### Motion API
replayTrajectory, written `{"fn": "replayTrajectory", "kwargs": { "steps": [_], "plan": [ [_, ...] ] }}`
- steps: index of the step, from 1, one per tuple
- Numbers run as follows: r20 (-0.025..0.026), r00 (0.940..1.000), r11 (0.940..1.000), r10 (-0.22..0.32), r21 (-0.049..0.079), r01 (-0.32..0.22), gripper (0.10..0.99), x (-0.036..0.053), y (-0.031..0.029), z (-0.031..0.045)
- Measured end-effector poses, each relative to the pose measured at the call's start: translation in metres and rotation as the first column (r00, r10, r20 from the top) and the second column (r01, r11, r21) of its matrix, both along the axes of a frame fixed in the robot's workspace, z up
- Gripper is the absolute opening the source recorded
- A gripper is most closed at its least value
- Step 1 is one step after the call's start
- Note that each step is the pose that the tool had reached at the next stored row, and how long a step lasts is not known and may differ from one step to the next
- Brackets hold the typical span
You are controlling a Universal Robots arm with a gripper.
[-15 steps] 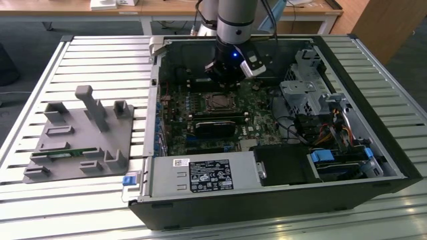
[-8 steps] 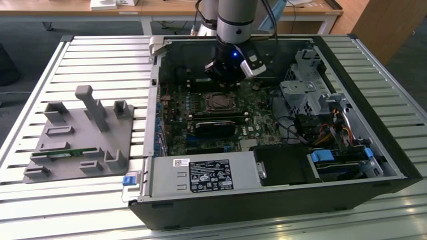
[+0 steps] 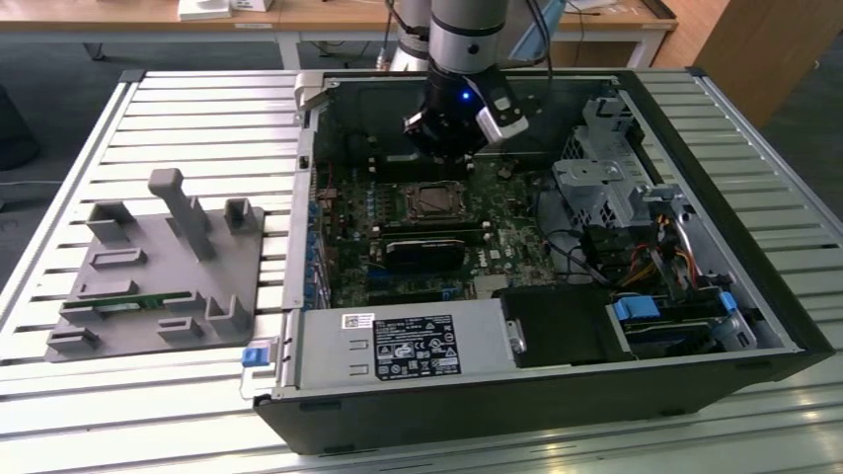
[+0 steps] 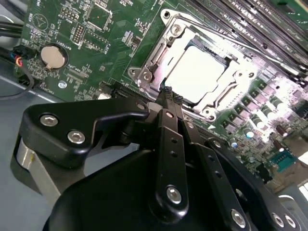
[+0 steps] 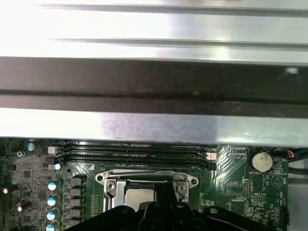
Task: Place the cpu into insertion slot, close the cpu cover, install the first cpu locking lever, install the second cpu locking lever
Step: 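Install the second cpu locking lever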
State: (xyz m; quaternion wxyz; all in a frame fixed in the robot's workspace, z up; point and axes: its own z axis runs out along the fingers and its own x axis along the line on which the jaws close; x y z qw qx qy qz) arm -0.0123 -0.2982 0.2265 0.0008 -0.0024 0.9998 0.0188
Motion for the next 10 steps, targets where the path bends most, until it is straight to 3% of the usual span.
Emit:
{"fn": "replayTrajectory", "kwargs": {
  "steps": [6,10],
  "plan": [
    [0.0,1.0,1.0,-0.001,0.0,0.001,0.106,-0.0001,0.0,0.0139],
    [0.0,1.0,1.0,-0.001,0.0,0.001,0.106,0.0,-0.0012,0.0157]
  ]
}}
